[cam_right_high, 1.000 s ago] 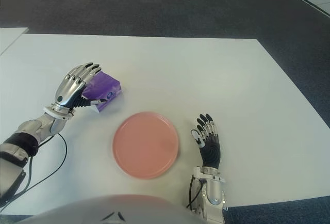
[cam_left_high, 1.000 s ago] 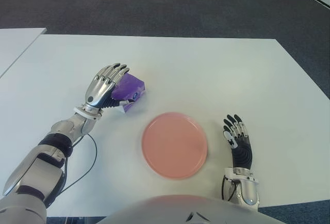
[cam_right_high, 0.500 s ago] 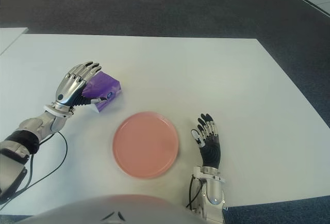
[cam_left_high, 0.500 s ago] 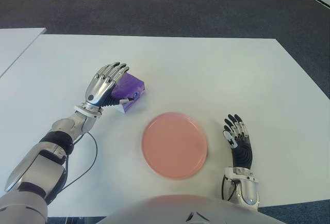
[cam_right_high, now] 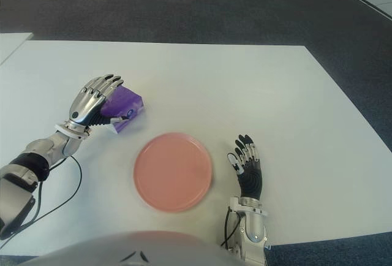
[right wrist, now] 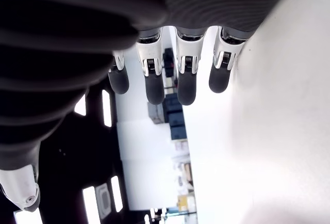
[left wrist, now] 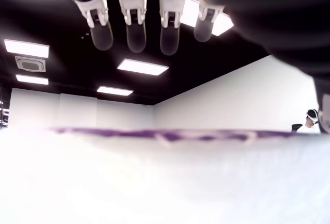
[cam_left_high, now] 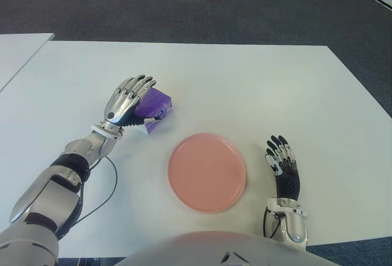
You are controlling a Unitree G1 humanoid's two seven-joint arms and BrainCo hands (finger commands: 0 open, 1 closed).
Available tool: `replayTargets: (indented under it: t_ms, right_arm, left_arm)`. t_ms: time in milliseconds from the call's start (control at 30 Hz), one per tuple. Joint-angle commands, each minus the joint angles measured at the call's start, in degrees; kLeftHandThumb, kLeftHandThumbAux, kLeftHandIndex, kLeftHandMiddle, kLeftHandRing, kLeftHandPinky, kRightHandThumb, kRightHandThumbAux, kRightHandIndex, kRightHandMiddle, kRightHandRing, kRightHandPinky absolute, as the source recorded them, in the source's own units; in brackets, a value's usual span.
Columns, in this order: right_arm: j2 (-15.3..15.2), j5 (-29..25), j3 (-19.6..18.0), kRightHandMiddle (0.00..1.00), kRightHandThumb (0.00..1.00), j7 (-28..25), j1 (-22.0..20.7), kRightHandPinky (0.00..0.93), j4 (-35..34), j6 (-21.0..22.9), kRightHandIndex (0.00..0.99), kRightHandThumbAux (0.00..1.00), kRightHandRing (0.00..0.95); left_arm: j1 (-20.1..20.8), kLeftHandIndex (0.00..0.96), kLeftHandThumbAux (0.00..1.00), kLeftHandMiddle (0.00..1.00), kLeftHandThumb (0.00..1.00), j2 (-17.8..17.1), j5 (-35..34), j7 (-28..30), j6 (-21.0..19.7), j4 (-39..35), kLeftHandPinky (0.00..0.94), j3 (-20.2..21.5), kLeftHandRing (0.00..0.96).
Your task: Put the tissue paper into the plate.
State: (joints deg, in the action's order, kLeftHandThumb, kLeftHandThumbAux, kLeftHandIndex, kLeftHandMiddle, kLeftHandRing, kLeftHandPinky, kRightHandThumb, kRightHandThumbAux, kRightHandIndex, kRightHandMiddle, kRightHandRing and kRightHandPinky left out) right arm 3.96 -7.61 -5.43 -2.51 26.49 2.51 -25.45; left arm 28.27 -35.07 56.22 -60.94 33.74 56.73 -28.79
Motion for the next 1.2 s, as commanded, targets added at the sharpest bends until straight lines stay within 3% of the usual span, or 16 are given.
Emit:
replayTargets:
  t_ms: [33, 1200]
  right_arm:
    - [0.9, -0.8, -0.7, 0.160, 0.286, 0.4, 3.3, 0.143, 8.8, 5.3, 0.108, 0.572, 0.134]
    - [0.3, -0.9, -1.4, 0.166, 0.255, 0.7, 3.2, 0.158, 9.4, 4.0, 0.106, 0.608, 0.146]
  left_arm:
    - [0.6, 0.069, 0.391, 0.111, 0.256, 1.0, 0.3, -0.9, -0.6, 1.4, 0.141, -1.5, 0.109]
    - [0.9, 0.060, 0.405, 0.108, 0.239, 5.4, -2.2, -0.2, -1.0, 7.9, 0.145, -3.7, 0.109]
